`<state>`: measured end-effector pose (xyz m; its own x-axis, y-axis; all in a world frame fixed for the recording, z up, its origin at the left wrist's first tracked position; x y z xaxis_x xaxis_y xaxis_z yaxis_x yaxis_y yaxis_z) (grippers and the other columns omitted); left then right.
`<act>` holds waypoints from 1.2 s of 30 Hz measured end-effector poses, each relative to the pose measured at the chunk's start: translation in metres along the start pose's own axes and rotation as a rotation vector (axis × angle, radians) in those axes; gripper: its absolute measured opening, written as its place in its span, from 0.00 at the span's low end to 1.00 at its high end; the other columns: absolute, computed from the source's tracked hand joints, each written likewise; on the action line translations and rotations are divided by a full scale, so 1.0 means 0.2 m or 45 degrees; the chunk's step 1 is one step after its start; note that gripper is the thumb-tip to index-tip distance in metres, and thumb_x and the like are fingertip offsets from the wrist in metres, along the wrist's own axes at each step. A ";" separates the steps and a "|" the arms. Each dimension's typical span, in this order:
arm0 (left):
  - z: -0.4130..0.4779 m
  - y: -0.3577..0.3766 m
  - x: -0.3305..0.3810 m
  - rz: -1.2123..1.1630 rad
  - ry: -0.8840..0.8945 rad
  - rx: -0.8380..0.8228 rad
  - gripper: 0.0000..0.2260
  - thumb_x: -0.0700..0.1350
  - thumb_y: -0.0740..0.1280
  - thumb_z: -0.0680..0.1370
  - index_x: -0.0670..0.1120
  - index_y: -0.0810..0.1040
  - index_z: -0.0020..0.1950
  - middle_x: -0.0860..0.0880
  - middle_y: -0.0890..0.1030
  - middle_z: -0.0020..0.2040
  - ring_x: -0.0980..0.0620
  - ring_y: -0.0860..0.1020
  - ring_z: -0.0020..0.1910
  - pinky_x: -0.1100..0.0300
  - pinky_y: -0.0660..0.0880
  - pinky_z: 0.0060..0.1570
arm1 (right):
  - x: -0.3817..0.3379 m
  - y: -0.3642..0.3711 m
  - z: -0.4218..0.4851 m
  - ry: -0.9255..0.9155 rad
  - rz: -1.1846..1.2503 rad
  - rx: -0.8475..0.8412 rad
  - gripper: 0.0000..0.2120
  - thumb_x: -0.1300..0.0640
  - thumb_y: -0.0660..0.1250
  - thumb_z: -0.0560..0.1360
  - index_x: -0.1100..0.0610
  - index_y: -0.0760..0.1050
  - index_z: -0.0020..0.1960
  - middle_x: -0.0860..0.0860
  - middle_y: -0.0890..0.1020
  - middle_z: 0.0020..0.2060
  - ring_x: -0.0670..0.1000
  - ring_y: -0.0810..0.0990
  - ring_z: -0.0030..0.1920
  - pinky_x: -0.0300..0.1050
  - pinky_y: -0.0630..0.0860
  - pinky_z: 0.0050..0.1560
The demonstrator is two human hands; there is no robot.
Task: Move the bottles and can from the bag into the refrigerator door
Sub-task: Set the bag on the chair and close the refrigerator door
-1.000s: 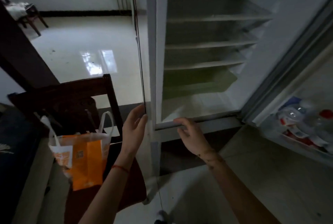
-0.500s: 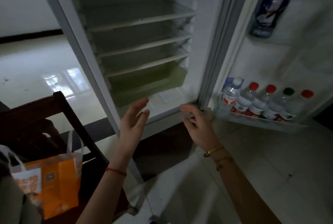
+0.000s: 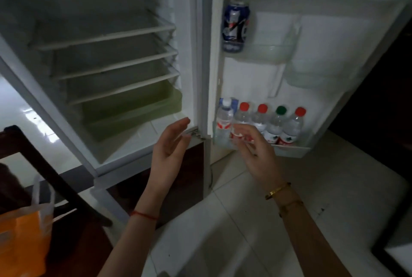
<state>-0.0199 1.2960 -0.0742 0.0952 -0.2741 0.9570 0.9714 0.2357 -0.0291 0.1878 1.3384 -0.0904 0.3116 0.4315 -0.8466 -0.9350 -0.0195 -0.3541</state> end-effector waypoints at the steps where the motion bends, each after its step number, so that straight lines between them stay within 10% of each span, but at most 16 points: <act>1: -0.01 0.07 0.01 -0.016 0.008 -0.008 0.15 0.38 0.64 0.80 0.43 0.76 0.67 0.51 0.79 0.65 0.57 0.76 0.66 0.59 0.71 0.68 | 0.01 -0.07 -0.01 -0.012 -0.008 0.030 0.14 0.61 0.62 0.79 0.58 0.73 0.63 0.49 0.78 0.60 0.43 0.76 0.62 0.33 0.72 0.61; 12: -0.01 0.85 0.12 -0.095 0.105 -0.169 0.16 0.40 0.65 0.79 0.42 0.75 0.67 0.48 0.78 0.67 0.53 0.75 0.68 0.48 0.69 0.70 | 0.22 -0.82 -0.02 0.083 -0.133 0.254 0.15 0.63 0.62 0.79 0.54 0.73 0.64 0.49 0.77 0.61 0.44 0.75 0.61 0.35 0.73 0.57; 24: 0.24 1.57 0.25 0.061 0.385 -0.276 0.16 0.42 0.65 0.78 0.46 0.76 0.67 0.52 0.77 0.65 0.56 0.75 0.65 0.59 0.72 0.66 | 0.41 -1.44 0.19 0.157 -0.213 0.511 0.15 0.62 0.61 0.79 0.58 0.71 0.66 0.53 0.76 0.62 0.48 0.74 0.62 0.17 0.65 0.50; 32: 0.46 1.93 0.25 0.474 0.558 -0.366 0.18 0.44 0.62 0.79 0.45 0.72 0.69 0.49 0.76 0.67 0.51 0.72 0.68 0.46 0.60 0.75 | 0.61 -1.70 0.48 0.307 -0.269 0.511 0.22 0.57 0.58 0.81 0.56 0.62 0.74 0.51 0.67 0.72 0.51 0.66 0.72 0.43 0.62 0.71; 36: 0.52 2.00 0.21 0.631 0.482 -0.373 0.20 0.44 0.61 0.79 0.45 0.70 0.72 0.48 0.75 0.69 0.51 0.70 0.71 0.58 0.45 0.77 | 0.72 -1.72 0.63 0.415 -0.247 0.456 0.25 0.54 0.57 0.81 0.53 0.57 0.77 0.50 0.62 0.75 0.52 0.59 0.76 0.51 0.56 0.77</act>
<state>0.3497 1.4763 -0.0154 0.5613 -0.5181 0.6454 0.8071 0.1699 -0.5654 0.5323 1.5206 -0.0412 0.4681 0.0924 -0.8788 -0.8364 0.3674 -0.4069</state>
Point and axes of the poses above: each hand's wrist, its own z-axis towards the middle knuckle, its own y-axis out of the palm, x = y × z, the point moved 2 cm from there along z, towards the middle knuckle
